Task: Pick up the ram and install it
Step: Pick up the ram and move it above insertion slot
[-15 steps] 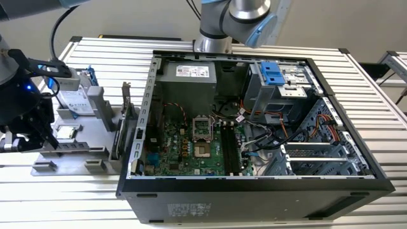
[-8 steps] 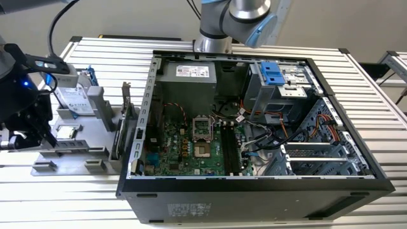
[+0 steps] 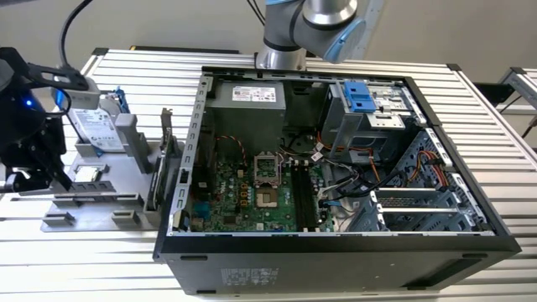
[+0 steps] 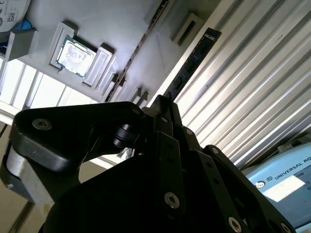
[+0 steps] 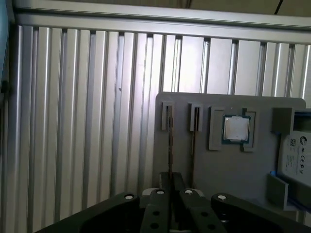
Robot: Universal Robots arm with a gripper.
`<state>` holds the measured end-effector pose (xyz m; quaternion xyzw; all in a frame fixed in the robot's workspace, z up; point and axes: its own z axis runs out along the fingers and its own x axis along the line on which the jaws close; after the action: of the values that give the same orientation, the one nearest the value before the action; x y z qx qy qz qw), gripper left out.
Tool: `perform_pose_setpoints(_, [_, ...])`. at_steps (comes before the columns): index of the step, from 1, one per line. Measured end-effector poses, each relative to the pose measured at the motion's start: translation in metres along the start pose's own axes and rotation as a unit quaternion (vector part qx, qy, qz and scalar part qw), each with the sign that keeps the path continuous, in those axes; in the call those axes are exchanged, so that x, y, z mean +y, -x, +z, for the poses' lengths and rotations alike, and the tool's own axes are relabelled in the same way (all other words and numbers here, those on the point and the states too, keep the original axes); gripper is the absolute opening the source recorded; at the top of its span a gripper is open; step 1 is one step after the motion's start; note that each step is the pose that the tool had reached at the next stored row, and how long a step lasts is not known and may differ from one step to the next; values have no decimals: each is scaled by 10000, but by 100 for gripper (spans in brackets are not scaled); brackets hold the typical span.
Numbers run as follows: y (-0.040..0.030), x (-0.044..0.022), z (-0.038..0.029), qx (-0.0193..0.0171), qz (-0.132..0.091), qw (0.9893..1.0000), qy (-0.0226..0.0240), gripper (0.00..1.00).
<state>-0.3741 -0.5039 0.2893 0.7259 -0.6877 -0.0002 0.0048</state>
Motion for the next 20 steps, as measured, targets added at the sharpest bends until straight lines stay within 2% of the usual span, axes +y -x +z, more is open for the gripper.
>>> perform_pose_setpoints(20, [-1, 1, -154, 0, 14, 10000, 0, 0])
